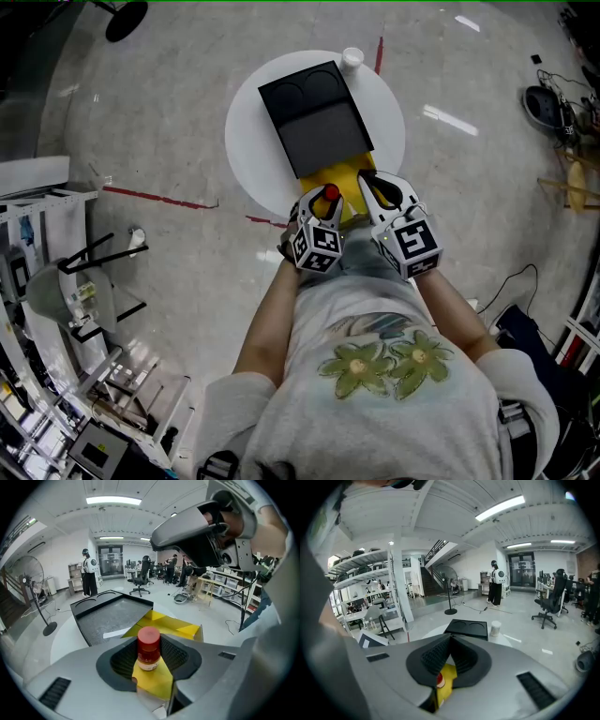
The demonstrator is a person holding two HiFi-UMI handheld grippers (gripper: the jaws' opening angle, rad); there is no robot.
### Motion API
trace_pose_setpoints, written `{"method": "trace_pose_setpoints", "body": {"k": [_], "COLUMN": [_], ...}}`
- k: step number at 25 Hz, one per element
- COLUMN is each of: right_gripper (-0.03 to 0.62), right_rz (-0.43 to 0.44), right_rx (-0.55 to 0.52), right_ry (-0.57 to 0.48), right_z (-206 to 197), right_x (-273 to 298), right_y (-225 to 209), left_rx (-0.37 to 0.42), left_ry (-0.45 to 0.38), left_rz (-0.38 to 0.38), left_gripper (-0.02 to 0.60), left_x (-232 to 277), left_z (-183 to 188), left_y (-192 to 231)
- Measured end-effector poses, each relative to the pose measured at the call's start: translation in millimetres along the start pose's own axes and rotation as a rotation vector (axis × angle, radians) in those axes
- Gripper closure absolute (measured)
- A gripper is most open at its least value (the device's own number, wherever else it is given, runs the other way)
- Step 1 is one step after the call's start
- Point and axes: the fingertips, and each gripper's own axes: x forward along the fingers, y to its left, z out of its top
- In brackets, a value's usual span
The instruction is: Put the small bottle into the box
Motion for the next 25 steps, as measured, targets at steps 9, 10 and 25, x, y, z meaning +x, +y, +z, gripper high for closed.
{"method": "trace_pose_setpoints", "body": {"k": [9,10,25], "right_gripper": [0.591,0.591,0.591], "right_rz": [0.001,0.0,-0.005], "right_rx": [-0.015,-0.017,-0.035], "right_ry": [0.001,0.0,-0.021], "right_z": [2.2,2.7,15.3], "right_x": [-0.4,-1.3,-18.1], "right_y": [5.8,6.5,11.0], "left_rx": [0.026,0.022,-0.105], "left_ry": [0.012,0.022,-0.084], "left_rz": [0.007,0.005,-0.04], "left_gripper": [0.43,0.428,0.357], "left_x": [-1.2,-1.1,-56.0], "left_z": [-4.3,-4.9,47.3], "left_y": [-2.9,-3.0,2.7]}}
